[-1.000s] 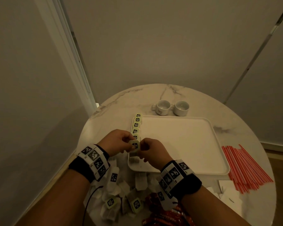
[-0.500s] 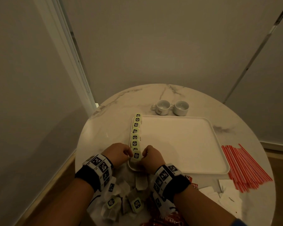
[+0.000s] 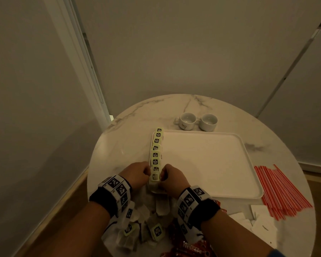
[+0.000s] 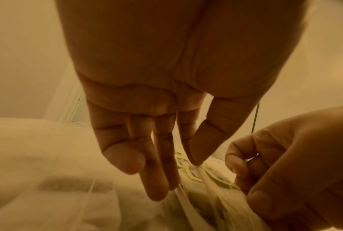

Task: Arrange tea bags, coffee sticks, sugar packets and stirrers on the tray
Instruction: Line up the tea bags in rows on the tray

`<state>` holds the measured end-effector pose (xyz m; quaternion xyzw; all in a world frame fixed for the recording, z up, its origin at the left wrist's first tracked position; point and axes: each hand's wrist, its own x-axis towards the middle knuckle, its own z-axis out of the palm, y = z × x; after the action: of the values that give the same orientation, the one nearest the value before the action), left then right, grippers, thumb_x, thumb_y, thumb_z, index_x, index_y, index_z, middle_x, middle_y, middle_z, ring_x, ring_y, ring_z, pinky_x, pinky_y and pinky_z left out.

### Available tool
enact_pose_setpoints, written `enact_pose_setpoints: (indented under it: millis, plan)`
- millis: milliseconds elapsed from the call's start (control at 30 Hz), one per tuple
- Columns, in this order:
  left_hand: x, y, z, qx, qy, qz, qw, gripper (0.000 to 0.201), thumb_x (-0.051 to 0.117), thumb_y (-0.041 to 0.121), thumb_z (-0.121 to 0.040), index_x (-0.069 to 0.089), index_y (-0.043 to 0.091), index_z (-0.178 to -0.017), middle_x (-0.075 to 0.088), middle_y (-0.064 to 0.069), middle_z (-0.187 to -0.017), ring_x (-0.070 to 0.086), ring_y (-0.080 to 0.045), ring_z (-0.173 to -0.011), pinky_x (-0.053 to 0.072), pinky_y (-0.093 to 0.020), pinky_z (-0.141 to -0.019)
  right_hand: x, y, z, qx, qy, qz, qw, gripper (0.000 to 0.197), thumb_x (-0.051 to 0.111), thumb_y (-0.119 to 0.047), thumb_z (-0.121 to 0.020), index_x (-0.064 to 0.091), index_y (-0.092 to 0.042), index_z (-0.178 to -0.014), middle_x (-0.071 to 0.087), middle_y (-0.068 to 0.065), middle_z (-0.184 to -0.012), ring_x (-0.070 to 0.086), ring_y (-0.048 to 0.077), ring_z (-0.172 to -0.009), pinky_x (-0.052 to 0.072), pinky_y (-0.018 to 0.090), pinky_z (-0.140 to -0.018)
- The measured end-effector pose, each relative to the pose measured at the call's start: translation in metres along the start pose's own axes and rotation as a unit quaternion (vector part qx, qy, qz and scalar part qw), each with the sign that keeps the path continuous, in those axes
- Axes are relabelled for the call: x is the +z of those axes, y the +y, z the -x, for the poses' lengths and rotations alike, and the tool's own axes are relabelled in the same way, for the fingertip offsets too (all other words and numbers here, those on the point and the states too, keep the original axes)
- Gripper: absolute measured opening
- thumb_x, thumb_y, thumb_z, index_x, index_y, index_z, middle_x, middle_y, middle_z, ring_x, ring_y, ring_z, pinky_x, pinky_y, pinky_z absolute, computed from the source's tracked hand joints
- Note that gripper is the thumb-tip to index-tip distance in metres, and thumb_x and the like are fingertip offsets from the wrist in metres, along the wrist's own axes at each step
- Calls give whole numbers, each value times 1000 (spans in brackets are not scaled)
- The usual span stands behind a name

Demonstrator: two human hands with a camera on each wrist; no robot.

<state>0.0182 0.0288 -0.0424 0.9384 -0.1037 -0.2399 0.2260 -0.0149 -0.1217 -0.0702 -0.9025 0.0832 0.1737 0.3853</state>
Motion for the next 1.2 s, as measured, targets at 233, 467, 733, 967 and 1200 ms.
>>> enact_pose_setpoints:
  millis: [233, 467, 733, 967, 1200]
  plan:
    - [6, -2, 0, 35, -1, -30, 999, 22, 53, 12, -91, 72, 20, -99, 47, -3, -118, 51, -19, -113, 41, -31, -104, -3, -6, 3, -9, 24, 16, 1000, 27, 67, -17, -82, 42, -14, -92, 48, -1, -88, 47, 18, -84, 34, 17, -56]
    - [12, -7, -1, 27, -51, -44, 997, 23, 56, 22, -91, 74, 24, -106, 49, 0, -120, 52, -19, -115, 42, -33, -104, -3, -7, 4, -4, 12, 21, 1000, 28, 68, -19, -83, 43, -13, -92, 57, 6, -99, 54, 21, -90, 44, 21, -68]
    - [9, -3, 5, 39, -54, -57, 996, 28, 52, 21, -93, 69, 22, -115, 50, -2, -120, 51, -19, -116, 38, -30, -105, -1, -4, -5, 12, 30, 52, 998, 21, 63, -17, -86, 43, -15, -91, 59, 7, -101, 50, 18, -84, 42, 25, -68]
    - [-46, -32, 20, 14, 103, 47, 993, 13, 58, 15, -89, 69, 17, -94, 65, 1, -99, 58, -15, -93, 41, -24, -80, -17, 8, -6, 12, 49, 14, 999, 24, 71, -20, -79, 49, -17, -88, 54, -2, -85, 50, 17, -79, 36, 23, -61]
    - [-45, -73, 34, -78, 64, -16, 995, 23, 70, 33, -81, 62, 23, -99, 59, 6, -93, 56, -13, -87, 41, -24, -73, -25, -15, 6, -86, 25, -10, 996, 16, 72, -19, -80, 57, -19, -88, 63, -1, -94, 55, 16, -87, 44, 23, -74]
